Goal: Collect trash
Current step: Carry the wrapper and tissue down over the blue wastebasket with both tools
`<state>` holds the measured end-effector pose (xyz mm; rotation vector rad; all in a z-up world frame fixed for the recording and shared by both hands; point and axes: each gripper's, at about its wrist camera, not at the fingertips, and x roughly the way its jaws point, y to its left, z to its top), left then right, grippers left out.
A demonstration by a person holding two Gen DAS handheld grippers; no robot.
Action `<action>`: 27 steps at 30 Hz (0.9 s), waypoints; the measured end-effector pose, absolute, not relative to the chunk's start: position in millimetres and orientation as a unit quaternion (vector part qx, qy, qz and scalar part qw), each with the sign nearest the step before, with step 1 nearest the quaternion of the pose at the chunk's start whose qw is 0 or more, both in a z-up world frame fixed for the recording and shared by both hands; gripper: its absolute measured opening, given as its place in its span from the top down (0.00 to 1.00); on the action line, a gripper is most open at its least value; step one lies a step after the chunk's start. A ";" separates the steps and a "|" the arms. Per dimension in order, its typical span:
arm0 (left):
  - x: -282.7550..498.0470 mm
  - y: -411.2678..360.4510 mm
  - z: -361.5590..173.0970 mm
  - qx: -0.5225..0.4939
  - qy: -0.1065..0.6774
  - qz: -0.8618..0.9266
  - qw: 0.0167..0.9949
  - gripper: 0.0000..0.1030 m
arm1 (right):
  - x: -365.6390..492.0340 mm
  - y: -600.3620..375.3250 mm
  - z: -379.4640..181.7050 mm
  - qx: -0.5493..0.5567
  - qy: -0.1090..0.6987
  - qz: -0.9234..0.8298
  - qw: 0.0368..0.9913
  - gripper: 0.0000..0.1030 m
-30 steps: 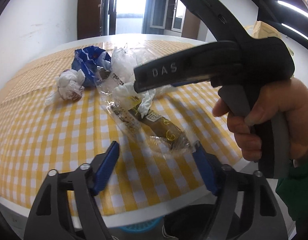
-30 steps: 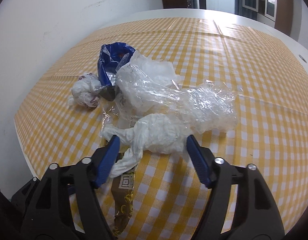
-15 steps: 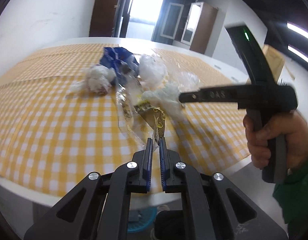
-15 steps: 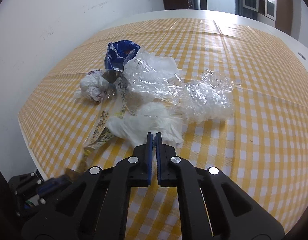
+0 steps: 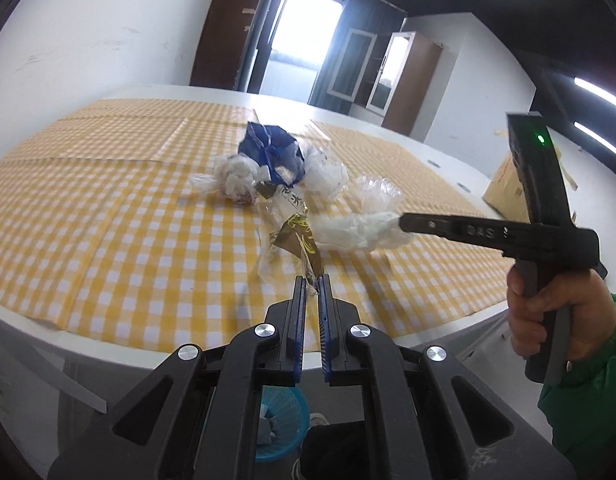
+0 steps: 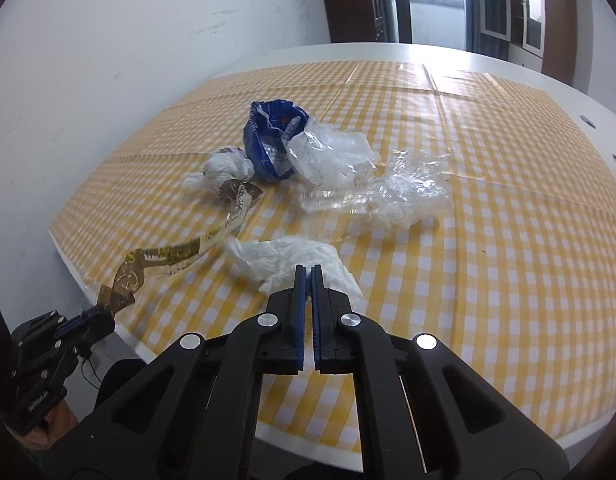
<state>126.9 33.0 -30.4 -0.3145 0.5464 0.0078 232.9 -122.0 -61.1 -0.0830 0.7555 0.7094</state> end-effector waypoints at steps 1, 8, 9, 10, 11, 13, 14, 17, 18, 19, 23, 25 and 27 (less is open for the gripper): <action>124.2 34.4 -28.1 -0.155 0.264 0.003 0.952 0.95 | 228.5 -125.9 -58.9 -0.034 0.358 0.340 0.869 0.98; 96.3 34.1 -7.5 -0.157 0.236 -0.006 0.959 0.95 | 191.1 -141.0 -49.1 -0.028 0.335 0.336 0.880 0.98; 90.2 32.6 -3.3 -0.157 0.230 -0.013 0.960 0.95 | 187.5 -143.4 -48.4 -0.025 0.333 0.336 0.881 0.98; 85.0 31.5 0.1 -0.156 0.223 -0.017 0.962 0.95 | 182.8 -145.1 -48.2 -0.021 0.331 0.337 0.881 0.98; 78.4 30.8 3.1 -0.156 0.215 -0.020 0.964 0.95 | 177.8 -146.1 -48.5 -0.017 0.330 0.339 0.881 0.98; 64.4 29.6 8.1 -0.162 0.202 -0.022 0.966 0.95 | 168.6 -148.4 -48.9 -0.011 0.330 0.339 0.881 0.98; 59.0 28.6 9.2 -0.166 0.200 -0.025 0.965 0.95 | 162.7 -148.9 -49.1 -0.010 0.330 0.341 0.880 0.98; 40.1 23.6 13.7 -0.162 0.200 -0.027 0.966 0.95 | 143.6 -152.0 -46.5 -0.010 0.322 0.341 0.883 0.98; 30.3 20.6 15.6 -0.159 0.200 -0.030 0.966 0.95 | 137.1 -152.3 -46.2 -0.012 0.319 0.340 0.884 0.98; 24.3 18.2 16.0 -0.155 0.199 -0.031 0.967 0.95 | 130.6 -153.2 -45.1 -0.013 0.316 0.340 0.886 0.98; -9.7 12.3 17.9 -0.145 0.196 -0.033 0.969 0.95 | 100.7 -158.4 -42.4 -0.009 0.306 0.342 0.888 0.98; -22.7 8.9 16.6 -0.138 0.199 -0.033 0.970 0.95 | 86.1 -157.6 -41.5 -0.016 0.299 0.343 0.890 0.99; -34.6 6.4 13.5 -0.132 0.208 -0.035 0.969 0.95 | 70.4 -155.9 -42.1 -0.024 0.290 0.344 0.893 0.98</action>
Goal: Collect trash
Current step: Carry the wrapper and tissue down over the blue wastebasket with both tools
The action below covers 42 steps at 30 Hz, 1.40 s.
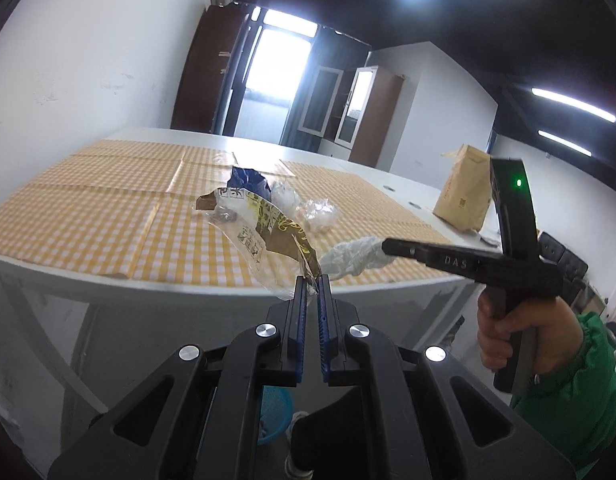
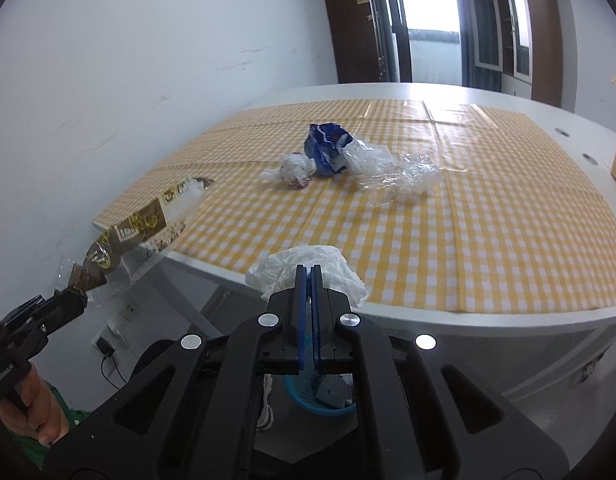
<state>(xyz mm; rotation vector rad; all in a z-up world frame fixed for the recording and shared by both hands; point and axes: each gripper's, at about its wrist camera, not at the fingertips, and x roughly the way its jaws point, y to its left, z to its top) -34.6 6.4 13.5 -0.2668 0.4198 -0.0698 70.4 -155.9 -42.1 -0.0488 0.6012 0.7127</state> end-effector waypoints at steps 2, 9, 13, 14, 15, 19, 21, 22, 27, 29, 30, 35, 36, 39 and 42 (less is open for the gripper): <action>-43.9 7.1 9.0 -0.134 0.217 -0.033 0.966 0.95 | 59.3 -152.7 -44.9 -0.025 0.290 0.346 0.892 0.99; -60.2 8.5 -11.2 -0.144 0.264 -0.066 0.951 0.95 | 22.2 -142.3 -66.9 -0.030 0.304 0.348 0.887 0.99; -61.1 2.8 -33.7 -0.150 0.303 -0.085 0.937 0.95 | 9.8 -140.8 -94.1 -0.038 0.320 0.344 0.882 0.99; -61.9 -0.2 -38.5 -0.145 0.309 -0.086 0.936 0.95 | 8.4 -140.2 -101.3 -0.039 0.327 0.346 0.879 0.99; -62.1 -2.8 -43.9 -0.139 0.315 -0.088 0.935 0.95 | 8.3 -139.3 -111.6 -0.040 0.335 0.345 0.876 0.99; -52.5 -5.7 -63.7 -0.142 0.334 -0.099 0.927 0.95 | 13.1 -137.0 -146.1 -0.040 0.362 0.336 0.868 0.99; -44.4 -6.8 -76.8 -0.143 0.338 -0.106 0.924 0.95 | 17.6 -134.6 -164.2 -0.049 0.370 0.330 0.867 0.99; -40.3 -7.2 -85.5 -0.141 0.341 -0.107 0.923 0.95 | 20.8 -133.4 -172.5 -0.052 0.373 0.327 0.867 0.99; -9.7 -12.4 -133.4 -0.137 0.390 -0.117 0.903 0.95 | 40.8 -129.3 -208.9 -0.041 0.401 0.317 0.858 0.99; 2.3 -11.1 -146.9 -0.134 0.398 -0.127 0.899 0.95 | 52.1 -125.8 -225.6 -0.033 0.413 0.313 0.854 0.99; 10.9 -9.5 -156.1 -0.132 0.404 -0.128 0.896 0.95 | 58.3 -124.1 -234.2 -0.028 0.420 0.310 0.852 0.99; 40.9 4.5 -185.9 -0.163 0.423 -0.134 0.881 0.96 | 88.3 -115.2 -268.7 -0.023 0.456 0.293 0.840 0.99; 48.0 9.3 -193.2 -0.180 0.427 -0.140 0.875 0.96 | 94.0 -114.1 -274.5 -0.020 0.462 0.291 0.838 0.99; 66.6 19.8 -215.1 -0.207 0.436 -0.141 0.864 0.96 | 111.2 -106.1 -297.2 -0.031 0.475 0.268 0.838 0.99; 85.2 25.3 -240.4 -0.226 0.449 -0.141 0.853 0.96 | 121.5 -98.6 -322.1 -0.042 0.492 0.257 0.831 0.99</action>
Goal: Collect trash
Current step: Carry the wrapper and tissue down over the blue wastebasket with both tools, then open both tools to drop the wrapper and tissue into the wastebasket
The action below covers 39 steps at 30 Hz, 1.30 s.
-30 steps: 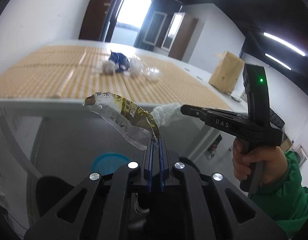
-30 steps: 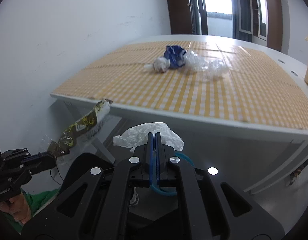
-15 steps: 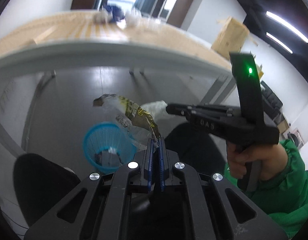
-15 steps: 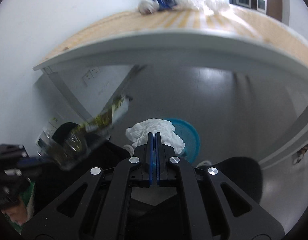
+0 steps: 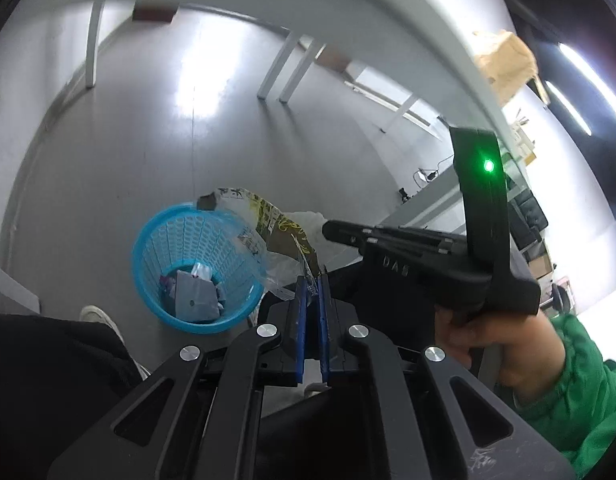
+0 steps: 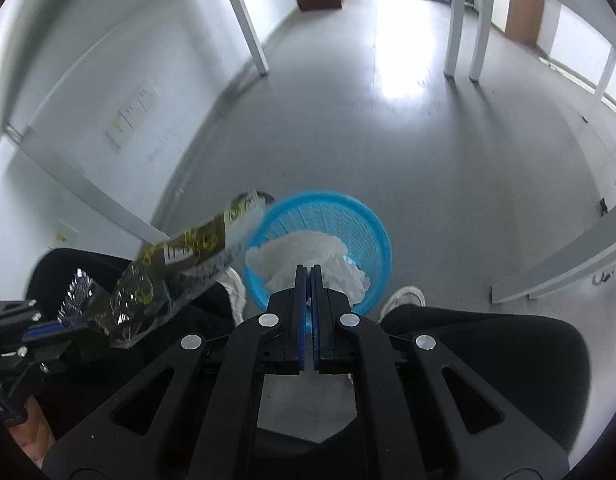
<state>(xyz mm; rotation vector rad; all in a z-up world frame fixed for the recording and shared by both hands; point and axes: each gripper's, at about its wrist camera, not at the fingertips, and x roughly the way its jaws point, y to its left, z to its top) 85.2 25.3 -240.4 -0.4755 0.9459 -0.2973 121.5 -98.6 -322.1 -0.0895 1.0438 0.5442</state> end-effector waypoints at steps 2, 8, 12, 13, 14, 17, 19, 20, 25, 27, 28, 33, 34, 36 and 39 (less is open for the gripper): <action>95.6 30.9 -259.4 -0.246 0.463 -0.135 0.841 0.96 | 127.0 -94.5 -339.7 -0.055 0.507 0.250 0.823 0.99; 126.8 54.0 -310.6 -0.318 0.504 -0.113 0.795 0.96 | 158.9 -81.3 -370.7 -0.024 0.556 0.245 0.794 0.99; 147.0 70.8 -332.1 -0.356 0.513 -0.101 0.775 0.96 | 173.8 -76.5 -390.4 -0.017 0.578 0.237 0.781 0.99; 150.4 74.4 -338.5 -0.372 0.516 -0.099 0.765 0.96 | 179.0 -74.4 -396.8 -0.017 0.585 0.234 0.776 0.99; 154.7 78.0 -345.7 -0.387 0.519 -0.097 0.756 0.96 | 185.3 -73.5 -403.2 -0.016 0.591 0.232 0.772 0.99; 166.2 78.4 -356.5 -0.393 0.530 -0.089 0.746 0.96 | 200.1 -71.0 -420.6 -0.018 0.609 0.221 0.762 0.99; 176.8 78.7 -363.1 -0.387 0.540 -0.084 0.743 0.96 | 212.0 -68.9 -431.1 -0.017 0.619 0.216 0.755 0.99; 180.6 79.0 -365.1 -0.386 0.543 -0.083 0.741 0.96 | 218.0 -65.4 -437.8 -0.021 0.623 0.210 0.753 0.99; 200.6 90.4 -390.7 -0.415 0.557 -0.063 0.717 0.96 | 240.2 -50.4 -468.6 -0.037 0.648 0.183 0.738 0.99; 207.7 91.7 -403.5 -0.417 0.565 -0.052 0.710 0.96 | 247.8 -48.0 -480.4 -0.036 0.660 0.175 0.730 0.99; 211.6 93.1 -406.6 -0.414 0.570 -0.046 0.708 0.96 | 251.8 -46.1 -485.6 -0.038 0.664 0.170 0.727 0.99; 225.1 102.8 -429.6 -0.439 0.579 -0.029 0.686 0.96 | 265.5 -46.4 -507.7 -0.033 0.679 0.155 0.717 0.98; 227.3 103.5 -433.5 -0.442 0.581 -0.025 0.683 0.96 | 268.5 -44.2 -512.6 -0.032 0.682 0.154 0.714 0.98; 233.4 102.7 -440.4 -0.445 0.584 -0.016 0.678 0.96 | 272.9 -36.0 -521.8 -0.035 0.688 0.153 0.708 0.98; 242.9 101.6 -442.0 -0.433 0.585 -0.010 0.686 0.96 | 278.4 -30.2 -531.9 -0.035 0.694 0.147 0.704 0.98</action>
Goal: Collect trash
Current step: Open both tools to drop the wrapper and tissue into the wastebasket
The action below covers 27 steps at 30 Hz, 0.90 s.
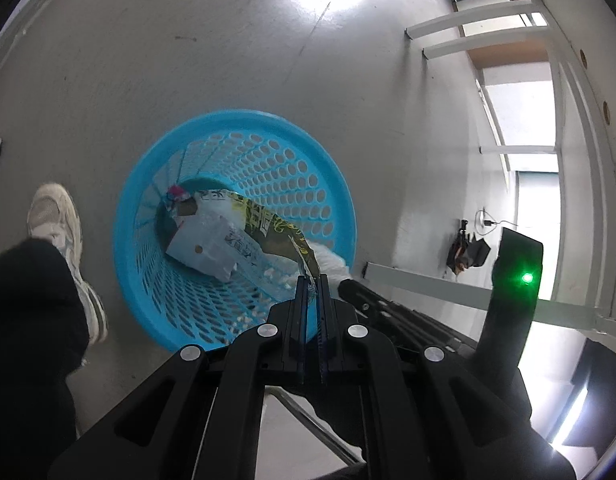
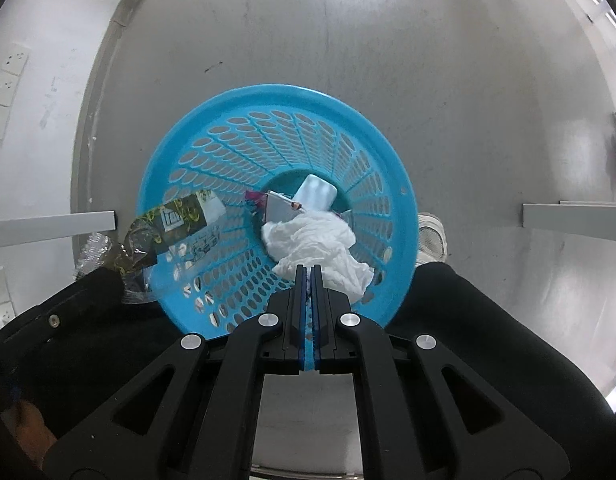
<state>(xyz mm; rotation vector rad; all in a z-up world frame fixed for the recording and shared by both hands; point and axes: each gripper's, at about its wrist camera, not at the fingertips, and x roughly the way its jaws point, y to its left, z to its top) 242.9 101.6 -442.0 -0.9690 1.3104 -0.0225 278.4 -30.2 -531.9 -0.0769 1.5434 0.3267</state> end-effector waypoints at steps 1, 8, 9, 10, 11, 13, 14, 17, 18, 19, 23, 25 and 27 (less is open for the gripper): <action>244.9 101.8 -440.9 -0.429 0.584 -0.007 0.689 0.96 | 280.5 -29.2 -535.1 -0.033 0.695 0.144 0.704 0.98; 242.3 119.4 -448.3 -0.463 0.579 0.034 0.670 0.58 | 286.7 -25.3 -532.1 -0.039 0.677 0.138 0.722 0.73; 242.9 121.2 -448.7 -0.463 0.577 0.036 0.671 0.58 | 287.3 -24.3 -530.0 -0.041 0.672 0.139 0.726 0.73; 243.6 121.7 -446.6 -0.461 0.575 0.038 0.675 0.58 | 287.5 -23.5 -528.0 -0.044 0.668 0.140 0.730 0.73; 244.2 121.6 -444.6 -0.459 0.573 0.036 0.678 0.58 | 287.4 -21.8 -526.3 -0.049 0.664 0.141 0.732 0.72; 245.2 119.9 -442.1 -0.459 0.572 0.032 0.679 0.58 | 286.9 -19.4 -524.4 -0.055 0.662 0.143 0.733 0.71; 245.6 118.9 -441.4 -0.457 0.572 0.031 0.680 0.58 | 286.3 -17.9 -523.7 -0.057 0.662 0.145 0.733 0.71; 247.5 117.7 -436.3 -0.455 0.568 0.032 0.684 0.58 | 287.7 -16.5 -518.9 -0.060 0.657 0.146 0.737 0.70; 247.5 116.9 -435.6 -0.455 0.568 0.032 0.685 0.58 | 287.7 -15.8 -516.9 -0.060 0.657 0.147 0.737 0.70; 247.8 115.9 -433.3 -0.452 0.567 0.031 0.687 0.58 | 287.1 -14.2 -515.5 -0.060 0.656 0.148 0.738 0.69; 246.6 114.4 -419.9 -0.427 0.561 0.040 0.708 0.58 | 283.0 -13.6 -502.5 -0.070 0.640 0.148 0.751 0.65; 242.7 115.8 -413.0 -0.407 0.559 0.052 0.720 0.58 | 278.1 -14.5 -498.9 -0.091 0.636 0.146 0.752 0.65; 231.1 117.0 -404.9 -0.380 0.562 0.068 0.731 0.58 | 271.3 -15.1 -494.2 -0.117 0.634 0.138 0.751 0.65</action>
